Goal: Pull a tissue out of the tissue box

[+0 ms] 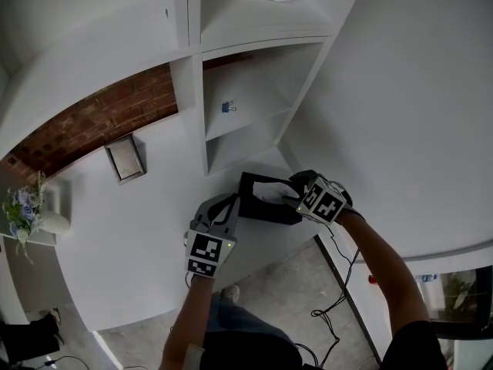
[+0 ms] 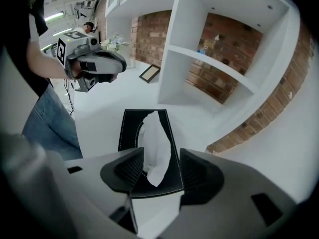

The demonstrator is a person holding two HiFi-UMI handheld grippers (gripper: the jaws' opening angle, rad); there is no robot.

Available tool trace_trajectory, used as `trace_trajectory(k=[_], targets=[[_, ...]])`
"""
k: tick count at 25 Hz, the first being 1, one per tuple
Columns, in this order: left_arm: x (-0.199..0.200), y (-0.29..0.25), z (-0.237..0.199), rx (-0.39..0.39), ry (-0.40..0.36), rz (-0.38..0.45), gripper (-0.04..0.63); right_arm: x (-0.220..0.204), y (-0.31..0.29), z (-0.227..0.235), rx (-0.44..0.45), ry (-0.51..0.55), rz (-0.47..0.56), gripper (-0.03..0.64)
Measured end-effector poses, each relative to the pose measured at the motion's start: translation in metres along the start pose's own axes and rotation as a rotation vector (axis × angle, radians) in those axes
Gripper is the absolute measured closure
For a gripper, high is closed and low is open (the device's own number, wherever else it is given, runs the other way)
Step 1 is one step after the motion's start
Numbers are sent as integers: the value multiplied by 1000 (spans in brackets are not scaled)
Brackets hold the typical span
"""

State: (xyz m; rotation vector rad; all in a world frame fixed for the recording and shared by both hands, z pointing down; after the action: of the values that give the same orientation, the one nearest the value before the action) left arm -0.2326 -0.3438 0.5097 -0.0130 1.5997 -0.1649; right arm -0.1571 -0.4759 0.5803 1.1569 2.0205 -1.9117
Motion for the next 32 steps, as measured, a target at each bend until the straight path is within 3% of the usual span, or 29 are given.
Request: trace_trajectory(k=[9,17,24,32], targets=[[-4,0,-2,6,-3,-14,589,-25,-21,-2,49,-29,-116,451],[-7,0,-2,8,-3,-22,589,-26,-25,-3,34,-42,-128,592],[-7,0,-2,4,-4,-24,589,-26,-23,-5,22,-21,-133,614],[-4,0,-1,-9,-6,-17,589,-17,-8,4,-63,-31,-75,617]])
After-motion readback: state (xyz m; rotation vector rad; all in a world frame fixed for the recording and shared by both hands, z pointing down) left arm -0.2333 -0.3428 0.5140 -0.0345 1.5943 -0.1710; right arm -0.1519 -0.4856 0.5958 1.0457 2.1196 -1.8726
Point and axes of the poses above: the fingertips, and each gripper's own axes: y backward along the fingers, z to its right, x out of its top, the point moved 1 cm from there along y, backward along the fingers, and after that the axes turned 7 degrees about z, right-handed, at the moved point
